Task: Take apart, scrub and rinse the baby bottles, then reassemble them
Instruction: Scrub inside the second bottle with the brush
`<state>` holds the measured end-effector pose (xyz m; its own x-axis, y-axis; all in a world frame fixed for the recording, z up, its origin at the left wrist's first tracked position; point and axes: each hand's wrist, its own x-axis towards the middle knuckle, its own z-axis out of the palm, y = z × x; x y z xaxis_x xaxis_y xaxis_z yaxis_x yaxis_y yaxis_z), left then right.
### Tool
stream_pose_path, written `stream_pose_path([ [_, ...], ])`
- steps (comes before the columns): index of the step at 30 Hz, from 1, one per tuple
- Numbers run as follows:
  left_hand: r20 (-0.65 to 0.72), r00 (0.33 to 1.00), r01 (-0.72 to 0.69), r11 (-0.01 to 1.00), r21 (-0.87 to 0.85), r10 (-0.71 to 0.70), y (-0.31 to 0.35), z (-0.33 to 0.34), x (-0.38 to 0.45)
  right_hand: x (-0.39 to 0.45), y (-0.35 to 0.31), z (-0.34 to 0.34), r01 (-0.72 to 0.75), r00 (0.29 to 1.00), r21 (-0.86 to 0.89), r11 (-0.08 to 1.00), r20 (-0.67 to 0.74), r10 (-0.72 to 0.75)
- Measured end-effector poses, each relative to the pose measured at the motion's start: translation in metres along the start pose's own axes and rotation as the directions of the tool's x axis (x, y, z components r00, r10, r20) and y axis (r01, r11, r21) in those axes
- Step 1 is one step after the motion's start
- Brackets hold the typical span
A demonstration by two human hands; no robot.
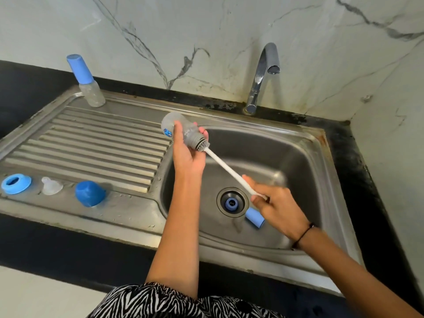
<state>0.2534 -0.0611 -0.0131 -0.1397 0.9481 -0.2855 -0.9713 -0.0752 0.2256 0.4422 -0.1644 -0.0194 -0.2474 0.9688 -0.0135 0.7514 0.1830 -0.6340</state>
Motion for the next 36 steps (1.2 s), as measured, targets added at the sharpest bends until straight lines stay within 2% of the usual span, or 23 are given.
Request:
stream_pose_path([
  [2, 0.062, 0.998, 0.034, 0.999, -0.041, -0.031, -0.001, -0.003, -0.001, 0.005, -0.006, -0.014, -0.171, 0.976, 0.384, 0.907, 0.189, 0.104],
  [4, 0.149, 0.986, 0.081, 0.995, -0.062, -0.071, -0.006, -0.004, -0.006, 0.009, -0.006, -0.03, -0.39, 0.913, 0.633, 0.669, 0.361, 0.19],
  [6, 0.238, 0.965, 0.131, 0.988, -0.077, -0.109, -0.012, -0.004, -0.011, 0.011, -0.006, -0.04, -0.53, 0.837, 0.668, 0.523, 0.51, 0.197],
  [8, 0.237, 0.963, 0.15, 0.986, -0.067, -0.13, -0.015, -0.003, -0.01, 0.011, -0.006, -0.038, -0.559, 0.809, 0.631, 0.538, 0.557, 0.188],
  [10, 0.137, 0.983, 0.119, 0.992, 0.03, -0.122, -0.016, -0.007, -0.003, 0.011, -0.007, -0.029, -0.406, 0.891, 0.426, 0.808, 0.38, 0.247],
  [11, 0.08, 0.992, 0.086, 0.99, 0.114, -0.095, -0.017, -0.009, 0.0, 0.013, -0.009, -0.025, -0.275, 0.947, 0.152, 0.949, 0.214, 0.24],
  [12, 0.035, 0.998, 0.045, 0.979, 0.2, -0.053, -0.018, -0.01, 0.003, 0.012, -0.011, -0.021, -0.157, 0.981, -0.222, 0.962, 0.081, 0.178],
  [13, 0.01, 1.0, 0.005, 0.963, 0.27, -0.008, -0.019, -0.011, 0.005, 0.011, -0.005, -0.016, -0.098, 0.995, -0.536, 0.838, -0.062, 0.076],
  [14, 0.011, 1.0, -0.032, 0.951, 0.308, 0.029, -0.02, -0.009, 0.006, 0.01, -0.001, -0.012, -0.085, 0.988, -0.694, 0.715, -0.151, -0.028],
  [16, 0.067, 0.995, -0.097, 0.946, 0.309, 0.08, -0.019, -0.006, 0.006, 0.008, 0.001, -0.009, -0.044, 0.957, -0.723, 0.689, -0.228, -0.179],
  [18, 0.105, 0.989, -0.131, 0.953, 0.273, 0.105, -0.013, -0.004, 0.006, 0.008, -0.002, -0.008, -0.013, 0.987, -0.564, 0.826, -0.139, -0.08],
  [19, 0.115, 0.987, -0.134, 0.961, 0.242, 0.109, -0.01, -0.006, 0.008, 0.005, -0.007, -0.008, -0.046, 0.999, -0.28, 0.959, -0.033, 0.039],
  [20, 0.123, 0.988, -0.119, 0.975, 0.189, 0.096, -0.008, -0.008, 0.007, 0.002, -0.011, -0.006, -0.119, 0.99, 0.079, 0.99, 0.084, 0.113],
  [21, 0.14, 0.987, -0.096, 0.986, 0.133, 0.077, -0.006, -0.011, 0.007, 0.0, -0.011, -0.004, -0.23, 0.968, 0.377, 0.897, 0.182, 0.172],
  [22, 0.165, 0.985, -0.076, 0.992, 0.101, 0.059, -0.006, -0.013, 0.006, 0.0, -0.012, -0.008, -0.319, 0.943, 0.544, 0.776, 0.26, 0.205],
  [26, 0.207, 0.978, -0.011, 0.996, 0.088, -0.007, -0.011, -0.014, -0.005, 0.008, -0.004, -0.028, -0.542, 0.826, 0.636, 0.55, 0.525, 0.207],
  [28, 0.178, 0.983, 0.025, 0.993, 0.119, -0.046, -0.012, -0.014, -0.006, 0.011, -0.006, -0.032, -0.555, 0.817, 0.584, 0.592, 0.515, 0.258],
  [29, 0.149, 0.987, 0.028, 0.982, 0.189, -0.057, -0.013, -0.014, -0.005, 0.011, -0.009, -0.031, -0.483, 0.858, 0.441, 0.756, 0.409, 0.31],
  [30, 0.109, 0.993, 0.02, 0.956, 0.293, -0.054, -0.014, -0.013, -0.003, 0.011, -0.009, -0.029, -0.357, 0.917, 0.131, 0.925, 0.236, 0.321],
  [31, 0.066, 0.997, 0.009, 0.914, 0.405, -0.039, -0.017, -0.01, -0.002, 0.009, -0.005, -0.025, -0.228, 0.964, -0.268, 0.936, 0.07, 0.255],
  [32, 0.038, 0.999, 0.005, 0.876, 0.482, -0.027, -0.02, -0.007, -0.002, 0.007, -0.007, -0.02, -0.163, 0.985, -0.545, 0.822, -0.044, 0.166],
  [33, 0.024, 1.0, 0.003, 0.855, 0.518, -0.018, -0.021, -0.003, 0.0, 0.006, -0.008, -0.019, -0.128, 0.991, -0.614, 0.779, -0.1, 0.084],
  [36, 0.045, 0.998, 0.012, 0.877, 0.48, -0.038, -0.015, 0.003, 0.003, 0.004, -0.004, -0.022, -0.065, 0.995, -0.417, 0.907, -0.098, 0.026],
])
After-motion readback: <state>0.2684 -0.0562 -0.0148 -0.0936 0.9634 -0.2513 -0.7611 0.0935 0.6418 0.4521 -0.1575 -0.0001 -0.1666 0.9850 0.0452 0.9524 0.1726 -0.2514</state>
